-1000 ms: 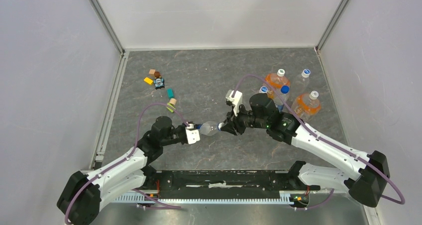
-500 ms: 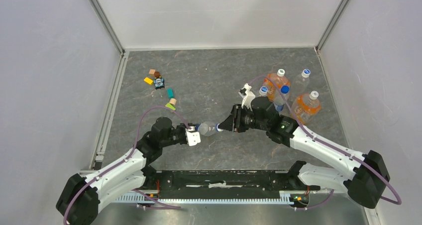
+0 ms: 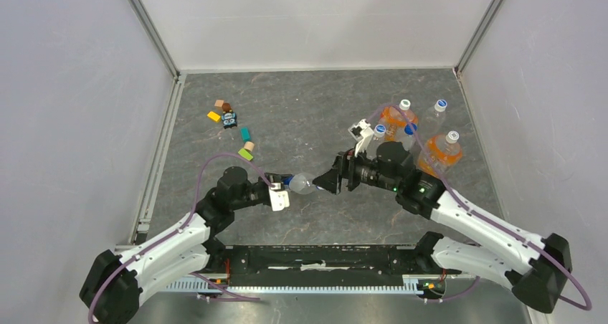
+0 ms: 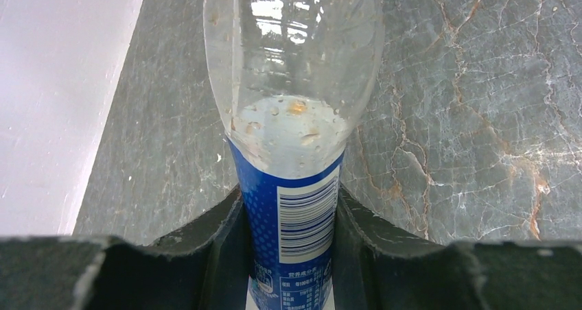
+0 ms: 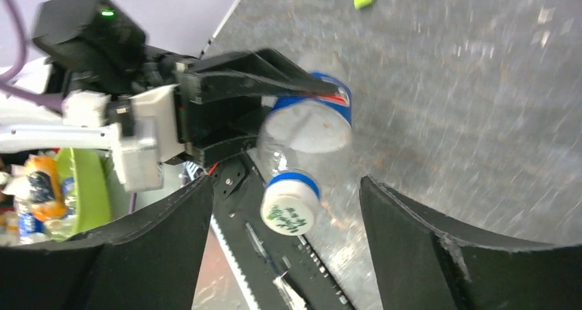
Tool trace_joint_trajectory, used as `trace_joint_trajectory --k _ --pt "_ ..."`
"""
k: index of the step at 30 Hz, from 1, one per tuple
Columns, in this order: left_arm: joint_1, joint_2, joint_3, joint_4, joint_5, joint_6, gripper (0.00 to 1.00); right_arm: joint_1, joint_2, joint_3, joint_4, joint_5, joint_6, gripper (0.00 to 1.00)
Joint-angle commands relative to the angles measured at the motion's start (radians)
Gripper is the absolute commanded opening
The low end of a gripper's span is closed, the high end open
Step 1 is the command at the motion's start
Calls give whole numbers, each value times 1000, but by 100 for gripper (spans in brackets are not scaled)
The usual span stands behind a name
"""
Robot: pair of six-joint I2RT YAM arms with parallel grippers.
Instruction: Screw on the bottle caps
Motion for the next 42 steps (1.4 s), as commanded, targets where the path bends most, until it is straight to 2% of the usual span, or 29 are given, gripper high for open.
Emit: trace_joint_trajectory --k 1,4,6,9,11,14,16,19,22,25,31,38,41,42 --pt "-3 10 45 35 41 16 45 1 -127 34 150 -27 -311 86" --pt "-3 13 49 27 47 14 45 1 -202 8 190 -32 -445 89" --pt "-3 13 50 23 50 13 45 2 -246 -8 199 -6 -455 98" --pt "-3 15 52 21 56 8 45 2 -280 4 152 -23 -581 98" --pt "-3 18 54 18 59 5 46 2 -280 27 103 -120 -717 98" --pt "-3 20 56 16 64 0 45 2 -280 48 -49 -268 -1019 98" --pt "-4 21 58 14 67 -4 46 2 -279 61 -166 -274 -1231 98" --pt "-5 22 61 7 69 -4 46 5 -271 92 -289 -254 -1437 98" --pt "-4 29 64 6 76 -8 45 38 -263 96 -342 -218 -1593 98" --pt "-4 32 69 -3 82 -7 46 55 -258 74 -303 -218 -1638 95" --pt "-4 28 72 -10 82 -6 45 89 -198 107 -328 -209 -1676 79" --pt "-5 39 75 -11 91 -6 45 128 -154 113 -314 -186 -1695 66" --pt "-5 42 75 -12 96 -6 45 146 -133 114 -305 -161 -1706 50" --pt "-5 41 75 -13 96 -7 45 147 -129 113 -298 -154 -1708 48"
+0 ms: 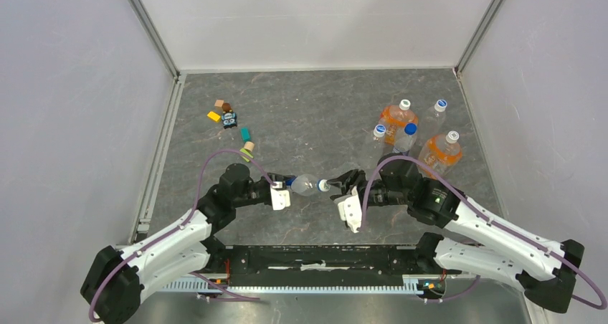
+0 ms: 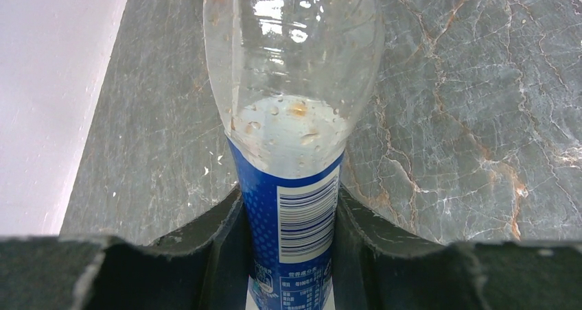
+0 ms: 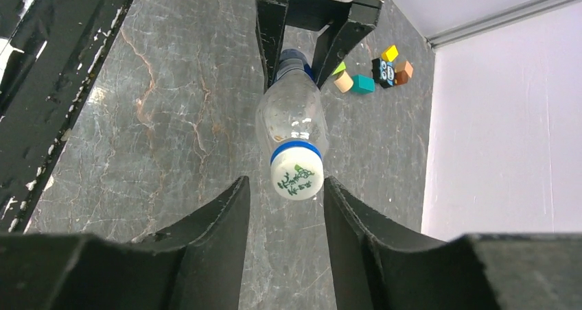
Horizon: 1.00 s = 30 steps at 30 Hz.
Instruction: Screw on the bottle caps
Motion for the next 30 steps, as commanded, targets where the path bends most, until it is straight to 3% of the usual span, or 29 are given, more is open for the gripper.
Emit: trace_joint_trajectory --k 1,20,30 --pt "-6 2 39 12 40 -7 45 18 19 42 27 40 -48 48" --pt "-11 2 41 12 51 -11 45 27 48 21 60 48 -55 48" --pt "-13 0 40 12 49 -11 45 42 80 33 55 58 -42 34"
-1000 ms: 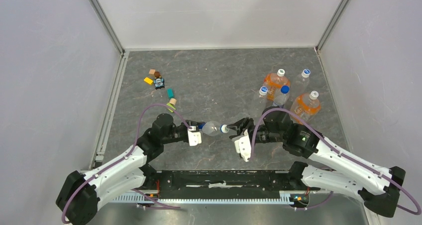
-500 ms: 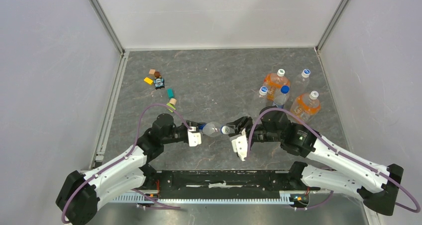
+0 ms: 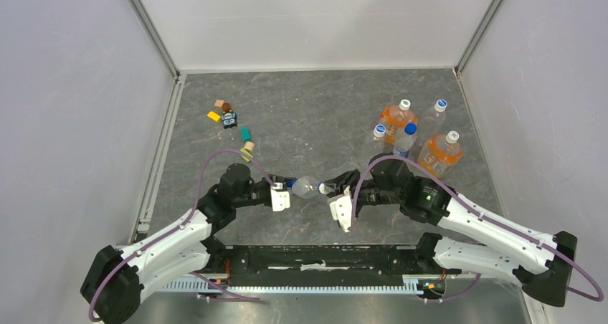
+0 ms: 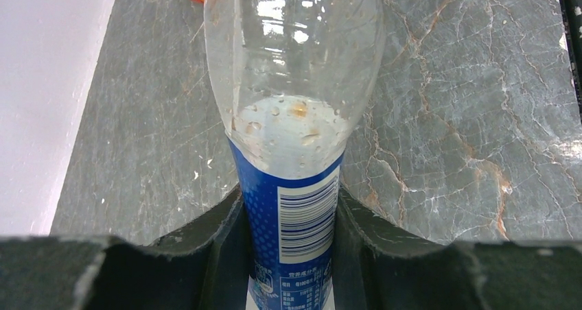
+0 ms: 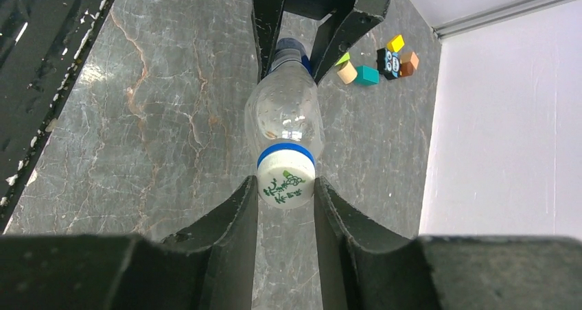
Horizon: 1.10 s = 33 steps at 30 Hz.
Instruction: Screw on the bottle caps
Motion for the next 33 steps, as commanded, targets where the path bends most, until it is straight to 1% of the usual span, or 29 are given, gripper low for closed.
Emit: trace_joint_trajectory --k 1,4,6,7,9,11,12,17,24,28,31,33 --pt "-8 -3 37 26 25 -11 45 12 20 37 30 13 -1 33" --pt "-8 -7 36 26 19 -4 45 15 47 62 24 59 73 26" --pt "-8 -13 35 27 13 2 45 15 73 83 22 87 169 23" --pt "-9 -18 33 26 6 6 45 14 88 93 20 105 222 20" --pt "-9 -25 29 26 -11 13 45 14 115 109 24 156 349 13" --pt "-10 -31 28 27 -24 20 44 14 136 120 25 212 484 1" --pt "-11 -33 27 26 -27 23 44 14 147 125 23 228 551 0" --pt "-16 -30 34 2 -36 44 43 14 168 139 36 220 800 0" --pt "-31 -32 38 -31 -59 76 43 11 200 157 87 311 1201 0" --pt "-38 -29 42 -50 -68 99 42 -5 214 164 77 351 1443 0" --pt "-44 -27 47 -64 -78 114 42 -38 210 139 72 329 1651 0" --pt "-46 -27 47 -68 -81 119 42 -47 196 111 96 301 1758 0"
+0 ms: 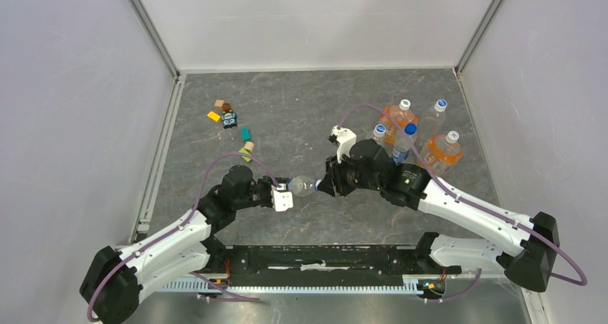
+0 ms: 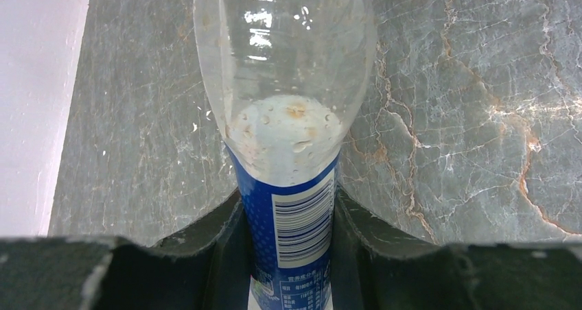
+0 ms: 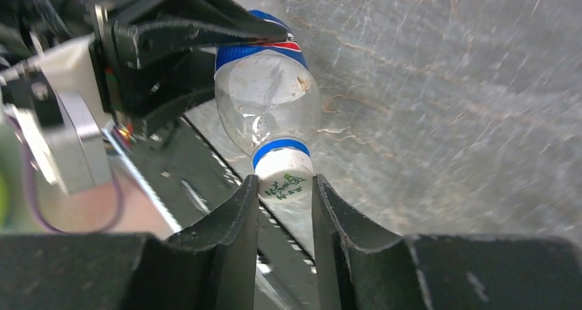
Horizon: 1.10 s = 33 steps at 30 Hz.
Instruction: Screw on the bottle caps
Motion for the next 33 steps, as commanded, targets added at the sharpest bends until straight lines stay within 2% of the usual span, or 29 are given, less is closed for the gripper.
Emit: trace_joint_trajectory --k 1,2,4,7,12,16,21,25,29,33 --pt "-35 -16 46 41 55 68 42 -21 -12 -11 126 -18 371 0" --pt "-36 -17 47 40 55 67 42 -20 -20 -16 142 -21 382 0" --pt "-37 -15 47 39 52 67 42 -21 -32 -3 149 -13 370 8" --pt "-37 -13 47 37 52 65 42 -21 -50 30 150 6 256 25" --pt "-39 -9 49 37 51 59 42 -21 -110 24 176 -17 -66 57" --pt "-39 -3 50 37 54 52 42 -22 -198 -24 220 -87 -319 73" --pt "-39 7 53 37 64 41 43 -20 -312 -86 220 -212 -711 78" --pt "-40 11 53 39 82 31 43 -21 -350 -107 93 -298 -1066 77" --pt "-40 18 54 37 94 26 44 -21 -340 -101 -8 -355 -1276 75" --pt "-40 22 56 37 102 25 44 -20 -324 -99 -27 -374 -1376 73"
